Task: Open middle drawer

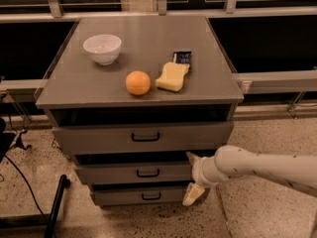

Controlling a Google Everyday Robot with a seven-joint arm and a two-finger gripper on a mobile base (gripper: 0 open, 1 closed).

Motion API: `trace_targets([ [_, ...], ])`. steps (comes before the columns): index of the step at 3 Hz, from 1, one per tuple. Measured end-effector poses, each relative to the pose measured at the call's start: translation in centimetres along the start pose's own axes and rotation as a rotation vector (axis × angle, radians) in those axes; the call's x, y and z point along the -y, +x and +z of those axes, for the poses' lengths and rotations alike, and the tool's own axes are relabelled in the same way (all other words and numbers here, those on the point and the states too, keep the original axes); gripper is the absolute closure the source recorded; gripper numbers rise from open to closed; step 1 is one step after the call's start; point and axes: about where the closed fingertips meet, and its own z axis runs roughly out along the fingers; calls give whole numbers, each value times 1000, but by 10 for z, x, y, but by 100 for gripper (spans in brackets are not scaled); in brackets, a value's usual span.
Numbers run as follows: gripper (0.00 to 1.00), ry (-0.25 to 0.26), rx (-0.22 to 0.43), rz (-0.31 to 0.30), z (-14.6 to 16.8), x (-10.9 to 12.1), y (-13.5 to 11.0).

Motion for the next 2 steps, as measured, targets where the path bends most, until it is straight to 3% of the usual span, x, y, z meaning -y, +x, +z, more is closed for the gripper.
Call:
trace_targets([
  [2, 0, -21, -25, -16, 21, 22, 10],
])
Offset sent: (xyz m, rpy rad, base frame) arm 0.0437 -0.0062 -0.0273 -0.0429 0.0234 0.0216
